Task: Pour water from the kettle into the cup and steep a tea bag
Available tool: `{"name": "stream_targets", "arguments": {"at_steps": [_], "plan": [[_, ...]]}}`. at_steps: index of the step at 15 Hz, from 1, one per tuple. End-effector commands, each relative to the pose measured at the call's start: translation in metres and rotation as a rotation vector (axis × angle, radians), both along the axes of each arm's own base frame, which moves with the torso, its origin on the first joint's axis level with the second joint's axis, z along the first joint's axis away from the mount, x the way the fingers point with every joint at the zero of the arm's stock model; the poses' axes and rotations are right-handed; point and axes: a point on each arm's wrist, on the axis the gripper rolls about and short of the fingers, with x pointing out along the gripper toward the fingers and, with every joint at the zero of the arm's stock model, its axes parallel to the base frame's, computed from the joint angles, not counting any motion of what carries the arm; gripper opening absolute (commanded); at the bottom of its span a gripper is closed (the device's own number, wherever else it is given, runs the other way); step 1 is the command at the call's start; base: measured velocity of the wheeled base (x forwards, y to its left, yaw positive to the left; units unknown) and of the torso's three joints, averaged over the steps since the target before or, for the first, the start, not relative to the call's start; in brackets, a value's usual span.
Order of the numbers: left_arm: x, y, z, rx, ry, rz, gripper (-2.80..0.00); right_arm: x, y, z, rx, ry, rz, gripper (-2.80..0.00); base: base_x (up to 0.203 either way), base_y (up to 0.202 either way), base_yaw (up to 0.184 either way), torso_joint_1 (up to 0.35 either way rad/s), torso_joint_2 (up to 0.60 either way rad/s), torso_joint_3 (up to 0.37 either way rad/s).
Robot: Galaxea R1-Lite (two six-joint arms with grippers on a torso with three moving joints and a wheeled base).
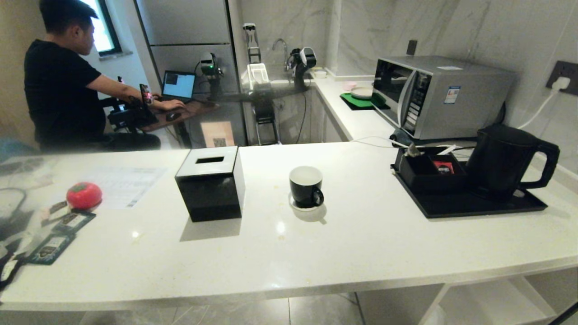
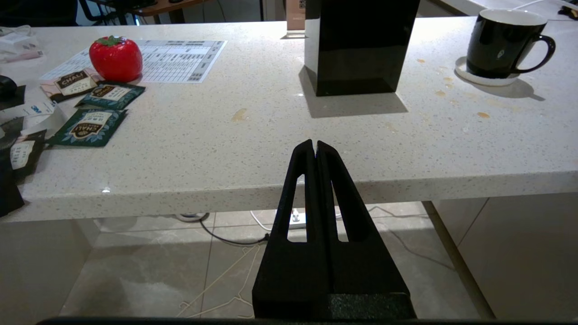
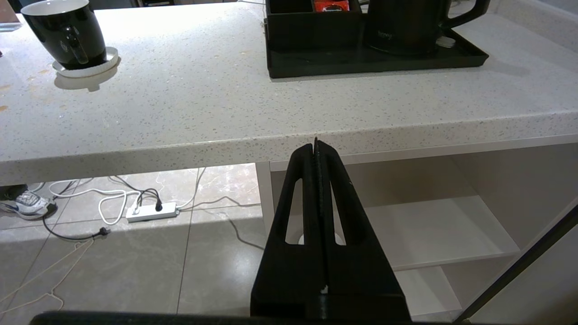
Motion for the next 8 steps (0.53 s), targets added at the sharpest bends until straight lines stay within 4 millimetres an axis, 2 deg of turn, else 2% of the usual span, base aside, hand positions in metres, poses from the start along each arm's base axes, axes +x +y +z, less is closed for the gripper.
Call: {"name": "stream_targets", "arguments": {"at_steps": [1, 8], "plan": [[0.0, 0.0, 0.0, 0.0, -0.001, 0.0, -2.8, 0.0001, 0.0, 0.0001, 0.0, 0.001, 0.0, -2.8, 0.0, 0.0, 0.0, 0.0, 0.0, 0.0], [0.0, 0.0, 0.0, -0.001, -0.001, 0.0, -2.8, 0.0001, 0.0, 0.0001, 0.0, 0.001, 0.0, -2.8, 0.0, 0.0, 0.0, 0.0, 0.0, 0.0]]}}
